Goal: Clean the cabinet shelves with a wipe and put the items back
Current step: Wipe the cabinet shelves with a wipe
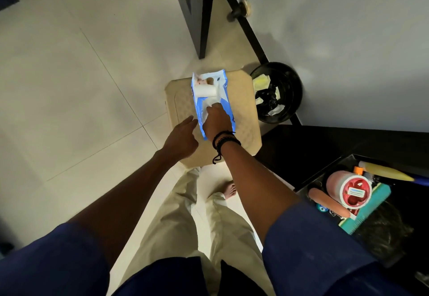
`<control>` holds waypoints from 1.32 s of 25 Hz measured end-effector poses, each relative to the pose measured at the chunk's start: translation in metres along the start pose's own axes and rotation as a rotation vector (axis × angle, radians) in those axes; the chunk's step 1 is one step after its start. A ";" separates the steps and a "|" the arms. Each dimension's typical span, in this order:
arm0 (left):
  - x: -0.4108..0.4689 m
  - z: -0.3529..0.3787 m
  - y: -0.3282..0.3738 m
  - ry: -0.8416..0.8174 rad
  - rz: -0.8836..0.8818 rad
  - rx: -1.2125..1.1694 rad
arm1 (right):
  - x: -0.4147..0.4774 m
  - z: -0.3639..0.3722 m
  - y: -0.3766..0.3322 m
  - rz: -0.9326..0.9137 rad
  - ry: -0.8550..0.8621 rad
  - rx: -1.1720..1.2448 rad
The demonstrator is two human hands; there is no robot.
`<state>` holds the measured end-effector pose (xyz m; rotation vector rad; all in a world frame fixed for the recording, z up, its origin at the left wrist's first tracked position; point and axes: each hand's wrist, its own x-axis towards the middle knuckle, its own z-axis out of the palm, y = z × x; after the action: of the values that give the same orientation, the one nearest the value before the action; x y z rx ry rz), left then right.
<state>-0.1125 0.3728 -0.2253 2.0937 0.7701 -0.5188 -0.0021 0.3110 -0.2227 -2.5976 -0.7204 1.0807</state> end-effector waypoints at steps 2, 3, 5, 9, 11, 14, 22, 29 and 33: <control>-0.005 -0.004 0.007 0.079 -0.061 -0.076 | -0.010 -0.007 0.001 0.033 0.096 0.186; -0.008 -0.006 0.013 0.115 -0.069 -0.112 | -0.017 -0.012 0.002 0.048 0.149 0.307; -0.014 -0.012 0.025 0.161 -0.078 -0.181 | -0.031 -0.023 0.008 0.084 0.206 0.556; -0.033 -0.023 0.063 0.221 -0.160 -0.493 | -0.070 -0.060 0.027 0.187 0.130 0.944; -0.044 -0.022 0.087 0.215 -0.144 -0.600 | -0.092 -0.082 0.041 0.206 0.132 1.138; -0.060 -0.014 0.122 0.179 -0.170 -0.716 | -0.123 -0.105 0.059 0.227 0.145 1.336; -0.092 0.018 0.209 -0.067 -0.143 -0.879 | -0.198 -0.128 0.127 0.199 0.316 1.397; -0.104 0.064 0.265 -0.227 0.066 -0.702 | -0.256 -0.124 0.190 0.238 0.348 1.629; -0.112 0.101 0.286 -0.253 0.143 -0.498 | -0.288 -0.117 0.222 0.347 0.493 1.697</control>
<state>-0.0085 0.1172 -0.0561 1.5716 0.5314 -0.4474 -0.0155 -0.0319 -0.0559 -1.2802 0.6156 0.5260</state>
